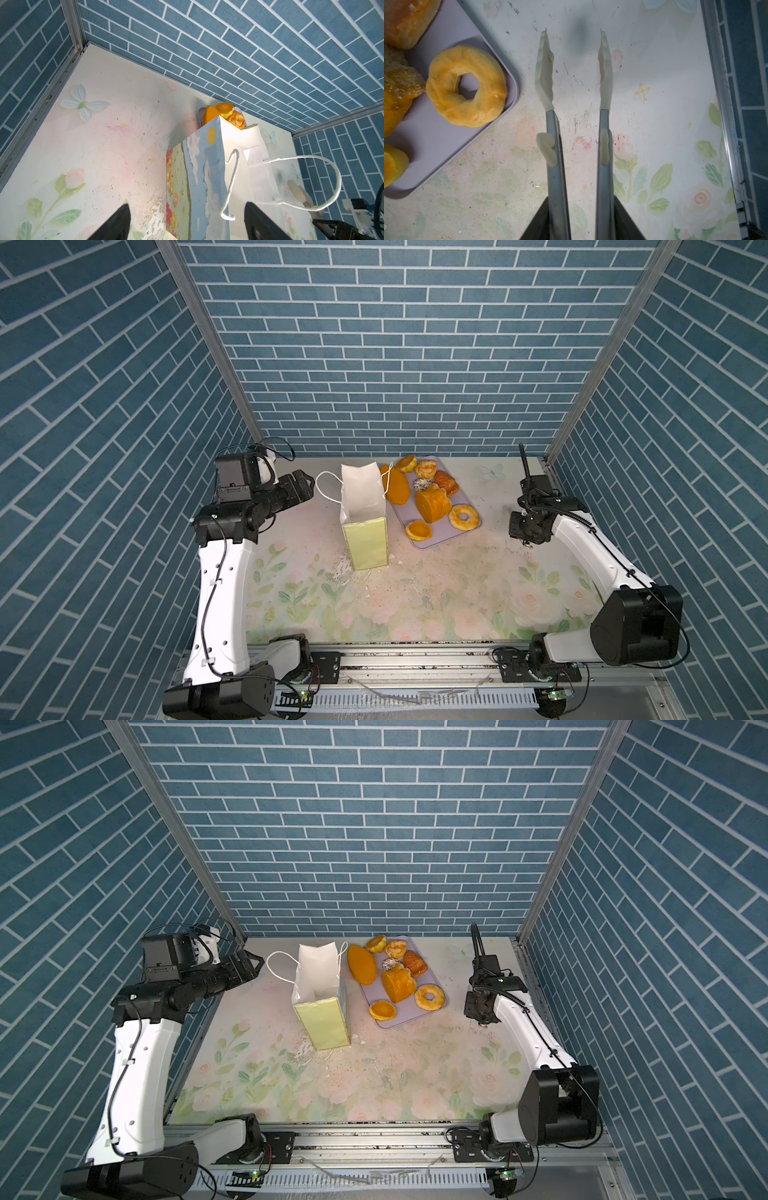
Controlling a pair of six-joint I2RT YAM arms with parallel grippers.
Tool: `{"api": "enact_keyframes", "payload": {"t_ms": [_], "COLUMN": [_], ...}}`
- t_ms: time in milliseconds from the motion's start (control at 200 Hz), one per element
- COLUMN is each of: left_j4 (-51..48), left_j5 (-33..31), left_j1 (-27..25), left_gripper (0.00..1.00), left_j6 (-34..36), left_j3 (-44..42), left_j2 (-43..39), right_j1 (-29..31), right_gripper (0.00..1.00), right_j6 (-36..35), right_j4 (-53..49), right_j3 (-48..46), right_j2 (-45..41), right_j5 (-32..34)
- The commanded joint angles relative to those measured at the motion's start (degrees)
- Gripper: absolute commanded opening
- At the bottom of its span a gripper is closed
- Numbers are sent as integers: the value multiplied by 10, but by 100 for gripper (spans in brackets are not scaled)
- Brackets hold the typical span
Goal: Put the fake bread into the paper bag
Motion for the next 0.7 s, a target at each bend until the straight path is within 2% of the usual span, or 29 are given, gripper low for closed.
{"api": "enact_keyframes", "payload": {"t_ms": [0, 175, 255, 485, 695], "left_j4": [0, -1, 2, 0, 1], "left_j5": [5, 2, 3, -1, -1], "left_j1": [0, 0, 0, 0, 0], "left_gripper": [87, 87, 87, 87, 87], "left_j6": [-1, 1, -2, 0, -1], "left_j3": [0, -4, -11, -13, -17], "left_j2": [-8, -11, -13, -16, -17], "right_j1": [1, 7, 10, 16, 25], "right_gripper": [42, 41, 41, 40, 40], "right_j6": [-24, -12, 7, 68, 81], "right_j4": [19, 55, 65, 166, 173], "right_j3": [-14, -37, -45, -116, -132], "right_j2": [4, 12, 34, 66, 89], "right_j5": [8, 2, 20, 43, 44]}}
